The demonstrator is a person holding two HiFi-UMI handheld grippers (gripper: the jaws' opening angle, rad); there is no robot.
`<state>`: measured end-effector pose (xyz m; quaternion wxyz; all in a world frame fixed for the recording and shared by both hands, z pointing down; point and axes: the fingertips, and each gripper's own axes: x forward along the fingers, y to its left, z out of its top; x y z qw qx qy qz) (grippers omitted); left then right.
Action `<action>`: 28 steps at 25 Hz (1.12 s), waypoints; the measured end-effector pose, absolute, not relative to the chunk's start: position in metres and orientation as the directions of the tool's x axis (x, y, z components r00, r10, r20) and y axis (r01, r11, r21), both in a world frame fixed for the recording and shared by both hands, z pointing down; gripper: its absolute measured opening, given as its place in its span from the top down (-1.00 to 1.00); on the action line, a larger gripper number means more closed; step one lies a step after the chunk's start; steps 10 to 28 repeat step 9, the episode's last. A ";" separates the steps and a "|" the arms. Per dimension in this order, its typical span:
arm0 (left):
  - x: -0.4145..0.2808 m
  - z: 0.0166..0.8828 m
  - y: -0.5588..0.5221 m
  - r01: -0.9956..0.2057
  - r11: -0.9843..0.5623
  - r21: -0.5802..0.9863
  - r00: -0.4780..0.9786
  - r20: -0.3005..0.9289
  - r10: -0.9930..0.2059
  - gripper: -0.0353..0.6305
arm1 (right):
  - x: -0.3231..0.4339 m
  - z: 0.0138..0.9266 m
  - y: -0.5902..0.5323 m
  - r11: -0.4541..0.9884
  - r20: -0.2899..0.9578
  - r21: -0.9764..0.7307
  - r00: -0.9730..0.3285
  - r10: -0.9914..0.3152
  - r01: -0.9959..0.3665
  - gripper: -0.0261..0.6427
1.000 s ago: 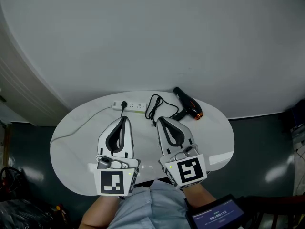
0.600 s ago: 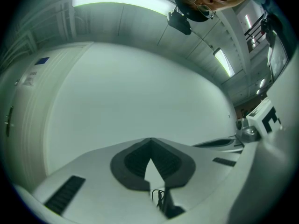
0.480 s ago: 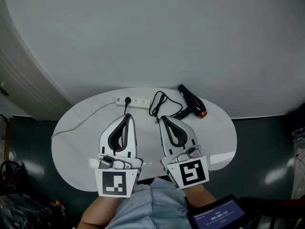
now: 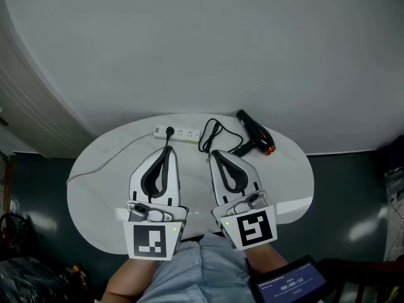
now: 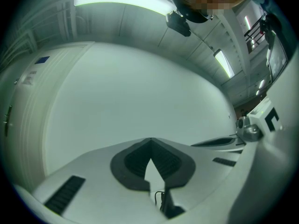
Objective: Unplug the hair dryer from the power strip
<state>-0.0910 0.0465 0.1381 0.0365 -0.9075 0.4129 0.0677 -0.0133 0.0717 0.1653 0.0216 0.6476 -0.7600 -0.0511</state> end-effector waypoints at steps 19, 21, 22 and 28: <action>-0.091 0.136 0.044 -0.747 -0.664 -0.012 0.658 -0.155 -0.737 0.90 | -0.019 0.163 0.070 0.174 -0.060 0.114 -0.182 -0.981 -0.978 0.92; -0.091 0.136 0.044 -0.747 -0.664 -0.012 0.658 -0.155 -0.737 0.90 | -0.019 0.163 0.070 0.174 -0.060 0.114 -0.182 -0.981 -0.978 0.92; -0.091 0.136 0.044 -0.747 -0.664 -0.012 0.658 -0.155 -0.737 0.90 | -0.019 0.163 0.070 0.174 -0.060 0.114 -0.182 -0.981 -0.978 0.92; -0.091 0.136 0.044 -0.747 -0.664 -0.012 0.658 -0.155 -0.737 0.90 | -0.019 0.163 0.070 0.174 -0.060 0.114 -0.182 -0.981 -0.978 0.92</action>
